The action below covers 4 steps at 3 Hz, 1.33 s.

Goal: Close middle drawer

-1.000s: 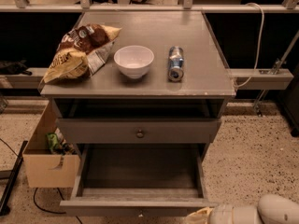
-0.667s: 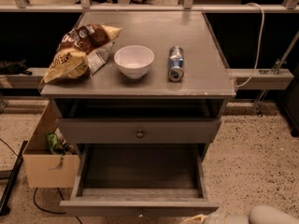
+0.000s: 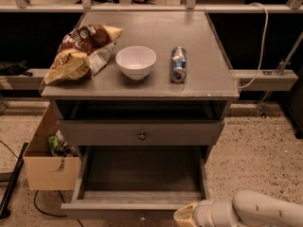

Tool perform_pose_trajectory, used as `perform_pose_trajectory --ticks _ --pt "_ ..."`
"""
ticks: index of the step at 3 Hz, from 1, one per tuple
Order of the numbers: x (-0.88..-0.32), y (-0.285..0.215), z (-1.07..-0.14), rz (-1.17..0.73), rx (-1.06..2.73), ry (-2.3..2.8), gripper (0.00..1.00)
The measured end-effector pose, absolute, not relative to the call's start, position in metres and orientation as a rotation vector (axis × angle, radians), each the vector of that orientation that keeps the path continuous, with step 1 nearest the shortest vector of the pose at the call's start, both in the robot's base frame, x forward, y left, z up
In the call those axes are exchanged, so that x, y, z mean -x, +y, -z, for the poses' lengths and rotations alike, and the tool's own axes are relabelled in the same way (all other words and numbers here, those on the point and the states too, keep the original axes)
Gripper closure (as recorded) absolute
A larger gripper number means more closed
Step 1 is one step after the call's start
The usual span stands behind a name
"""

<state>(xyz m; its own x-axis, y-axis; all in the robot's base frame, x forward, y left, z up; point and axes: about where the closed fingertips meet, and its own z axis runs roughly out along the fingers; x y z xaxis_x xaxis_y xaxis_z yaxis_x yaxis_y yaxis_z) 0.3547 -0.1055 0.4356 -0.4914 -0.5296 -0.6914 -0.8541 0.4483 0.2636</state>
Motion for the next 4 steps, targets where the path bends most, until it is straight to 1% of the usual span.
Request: perform_pose_trajectory --ticks 1,2,3,4 --pt "-0.353 -0.116 -0.408 -0.772 1.150 2.235 1.00" --pt "-0.334 -0.132 -0.382 -0.696 1.139 2.298 0.97" --pt "-0.334 -0.132 -0.382 -0.696 1.139 2.298 0.74" --pt "-0.334 -0.132 -0.383 -0.691 1.139 2.297 0.43"
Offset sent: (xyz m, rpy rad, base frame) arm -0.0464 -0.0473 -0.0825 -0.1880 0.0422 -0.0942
